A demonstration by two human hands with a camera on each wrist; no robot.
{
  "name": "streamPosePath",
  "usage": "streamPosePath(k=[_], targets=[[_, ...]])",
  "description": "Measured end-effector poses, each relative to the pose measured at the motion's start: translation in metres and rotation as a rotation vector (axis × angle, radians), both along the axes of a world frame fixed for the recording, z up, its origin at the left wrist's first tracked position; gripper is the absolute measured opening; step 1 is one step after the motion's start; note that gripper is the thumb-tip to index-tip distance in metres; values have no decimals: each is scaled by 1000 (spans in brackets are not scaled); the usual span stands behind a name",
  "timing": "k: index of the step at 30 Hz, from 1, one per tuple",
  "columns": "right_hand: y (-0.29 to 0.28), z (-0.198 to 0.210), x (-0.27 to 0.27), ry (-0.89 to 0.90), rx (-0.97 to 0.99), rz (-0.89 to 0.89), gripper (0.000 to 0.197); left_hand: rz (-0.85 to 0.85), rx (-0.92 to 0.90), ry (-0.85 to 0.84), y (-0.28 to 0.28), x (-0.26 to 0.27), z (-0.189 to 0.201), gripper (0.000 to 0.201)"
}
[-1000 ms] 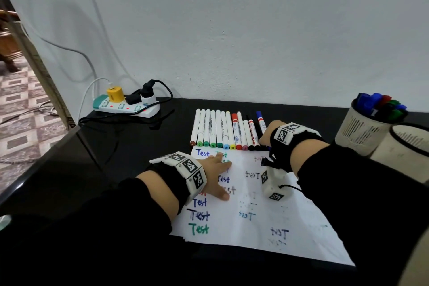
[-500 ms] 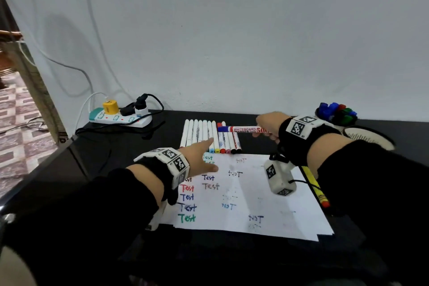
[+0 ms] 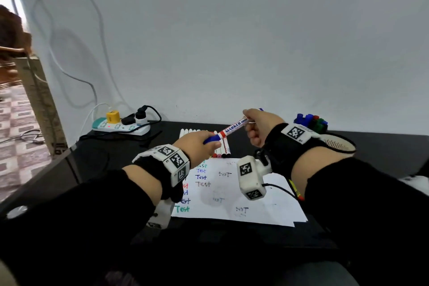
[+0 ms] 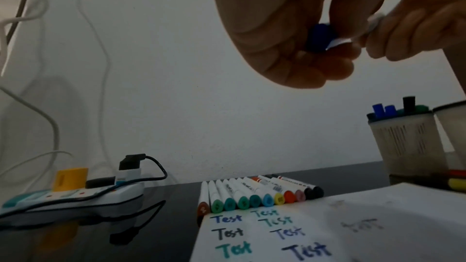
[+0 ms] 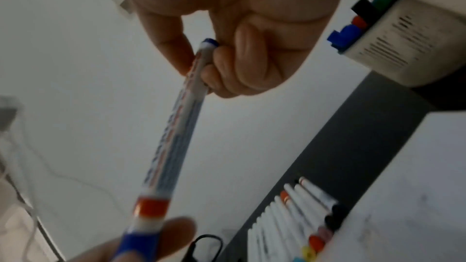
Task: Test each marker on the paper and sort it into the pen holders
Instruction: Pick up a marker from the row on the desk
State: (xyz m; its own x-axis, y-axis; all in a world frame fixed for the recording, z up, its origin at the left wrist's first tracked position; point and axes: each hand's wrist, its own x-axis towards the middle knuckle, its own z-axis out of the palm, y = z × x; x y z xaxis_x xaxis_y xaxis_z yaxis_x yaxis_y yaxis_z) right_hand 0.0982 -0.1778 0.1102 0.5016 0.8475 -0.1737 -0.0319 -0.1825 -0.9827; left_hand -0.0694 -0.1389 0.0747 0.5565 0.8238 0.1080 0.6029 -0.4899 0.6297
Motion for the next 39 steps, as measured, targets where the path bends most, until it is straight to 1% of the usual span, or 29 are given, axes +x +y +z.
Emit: streamPosePath(k=[2,4,5,7,9,10,17,21,25,27,28,29,31,33,36,37,39], targets=[[-5,-7,-15,-29,0,21,37,-9,-34,-77,-5,0,0,19],[-7,-13,-28,-113,-23,43,42,-14,-59,-104,-11,0,-1,15],[-6,-15,-34,-152,-36,44,42,-16,-63,-83,-15,-1,-1,15],[-5,-18,-43,-192,-49,22,39,-17,-27,26,-19,-5,0,22],[-4,-20,-50,-186,-45,21,35,-15,17,116,-21,-11,1,29],[-5,-21,-52,-174,-43,28,33,-13,7,123,-21,-13,2,30],[-10,-36,-64,-50,50,111,36,-49,-195,-9,-22,-27,-7,23],[-12,-45,-66,-5,98,143,38,-118,-345,-136,-19,-32,-15,30],[-8,-44,-69,-48,80,126,38,-140,-531,-239,-17,-35,-12,33],[-5,-43,-71,-90,32,103,37,-97,-591,-249,-19,-34,-10,34],[-3,-43,-72,-119,-8,87,35,-68,-592,-228,-22,-33,-7,34],[-1,-43,-74,-151,-55,64,34,-50,-540,-160,-24,-31,-6,33],[2,-41,-77,-207,-144,-8,31,-8,-379,46,-27,-26,-6,33],[6,-37,-79,-228,-203,-78,29,64,-177,161,-28,-24,-6,37],[13,-33,-80,-215,-234,-124,29,49,-32,259,-21,-20,-12,40],[15,-33,-79,-206,-238,-120,29,44,-16,260,-20,-20,-12,40],[16,-34,-78,-182,-234,-80,25,31,-48,235,-16,-20,-14,38]])
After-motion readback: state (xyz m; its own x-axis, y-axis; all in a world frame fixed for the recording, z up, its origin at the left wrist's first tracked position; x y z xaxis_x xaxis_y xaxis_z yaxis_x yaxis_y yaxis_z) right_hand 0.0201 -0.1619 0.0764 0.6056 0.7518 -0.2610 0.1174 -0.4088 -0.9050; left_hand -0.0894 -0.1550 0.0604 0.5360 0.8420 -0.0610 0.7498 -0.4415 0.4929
